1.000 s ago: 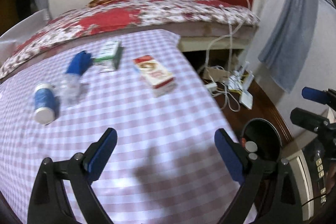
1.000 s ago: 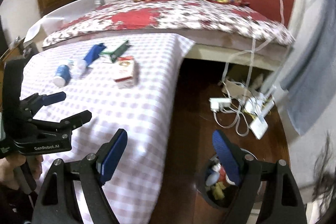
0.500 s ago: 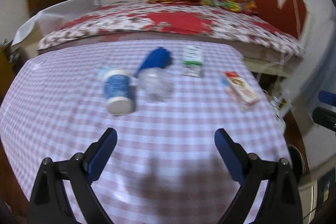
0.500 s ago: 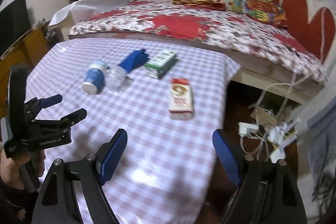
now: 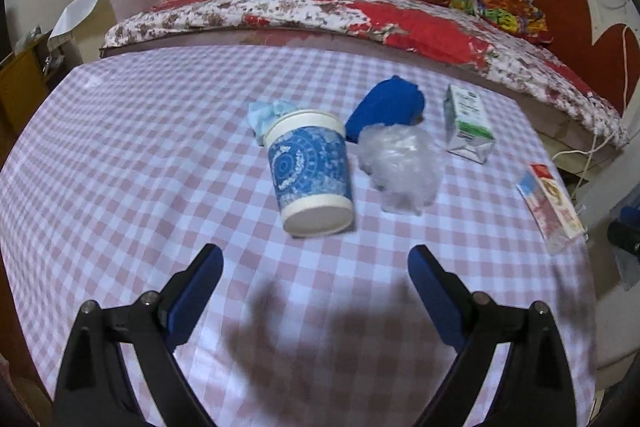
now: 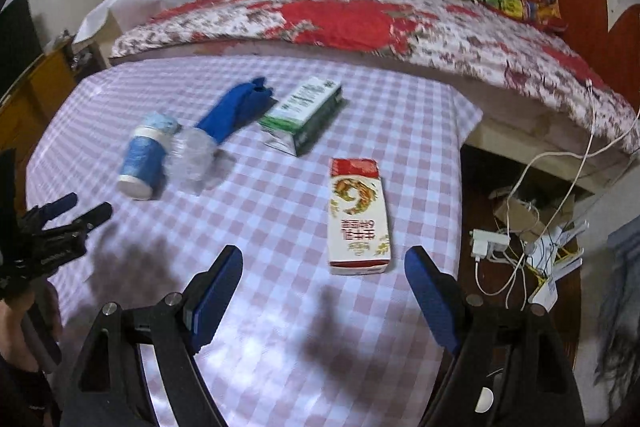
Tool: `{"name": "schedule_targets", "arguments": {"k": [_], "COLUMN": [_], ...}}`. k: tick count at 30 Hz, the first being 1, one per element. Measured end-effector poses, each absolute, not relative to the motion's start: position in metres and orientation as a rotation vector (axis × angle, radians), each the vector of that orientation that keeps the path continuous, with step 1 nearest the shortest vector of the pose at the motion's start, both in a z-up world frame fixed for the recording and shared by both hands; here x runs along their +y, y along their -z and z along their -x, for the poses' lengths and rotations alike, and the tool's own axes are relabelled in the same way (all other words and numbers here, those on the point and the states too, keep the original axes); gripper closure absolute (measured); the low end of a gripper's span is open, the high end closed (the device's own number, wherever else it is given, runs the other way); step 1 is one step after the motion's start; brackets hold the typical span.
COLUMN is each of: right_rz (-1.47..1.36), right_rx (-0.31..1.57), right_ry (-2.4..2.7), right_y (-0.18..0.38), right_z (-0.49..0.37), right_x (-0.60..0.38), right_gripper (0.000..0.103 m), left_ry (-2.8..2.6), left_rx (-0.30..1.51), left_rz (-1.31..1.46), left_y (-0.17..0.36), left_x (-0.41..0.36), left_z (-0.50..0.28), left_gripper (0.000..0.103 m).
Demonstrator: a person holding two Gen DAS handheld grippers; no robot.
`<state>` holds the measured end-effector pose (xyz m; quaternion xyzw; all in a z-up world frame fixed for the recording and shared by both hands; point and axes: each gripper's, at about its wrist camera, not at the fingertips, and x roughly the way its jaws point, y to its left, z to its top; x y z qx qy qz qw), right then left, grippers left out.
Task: Collect trash
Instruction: 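Grasp the blue-patterned cup with the left tool while the right tool grasps the milk carton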
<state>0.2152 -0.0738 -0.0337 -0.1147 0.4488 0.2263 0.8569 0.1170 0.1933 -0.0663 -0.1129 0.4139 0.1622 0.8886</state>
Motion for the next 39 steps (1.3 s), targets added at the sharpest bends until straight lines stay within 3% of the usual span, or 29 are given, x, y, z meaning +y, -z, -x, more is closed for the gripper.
{"name": "schedule_targets", "arguments": {"k": [13, 22, 33, 35, 37, 39], "right_rz": [0.254, 0.255, 0.246, 0.246, 0.238, 0.239], "right_rx": [1.030, 1.037, 1.053, 1.058, 1.059, 1.052], "right_ry": [-0.441, -0.432, -0.438, -0.436, -0.439, -0.437], "right_y": [0.093, 0.106, 0.112, 0.113, 0.113, 0.112], "right_z": [-0.268, -0.282, -0.287, -0.287, -0.287, -0.286], "right_x": [-0.068, -0.066, -0.065, -0.065, -0.065, -0.066], "right_gripper": [0.018, 0.019, 0.034, 0.039, 0.047, 0.047], "left_ry": [-0.374, -0.377, -0.373, -0.371, -0.353, -0.344], "left_rx": [0.894, 0.908, 0.912, 0.911, 0.912, 0.896], "left_rz": [0.222, 0.234, 0.228, 0.226, 0.239, 0.246], "left_y": [0.092, 0.102, 0.104, 0.104, 0.104, 0.101], "left_x": [0.212, 0.220, 0.221, 0.221, 0.222, 0.223], "left_z": [-0.160, -0.173, -0.180, -0.181, -0.181, -0.178], "left_gripper": [0.011, 0.015, 0.019, 0.023, 0.040, 0.040]}}
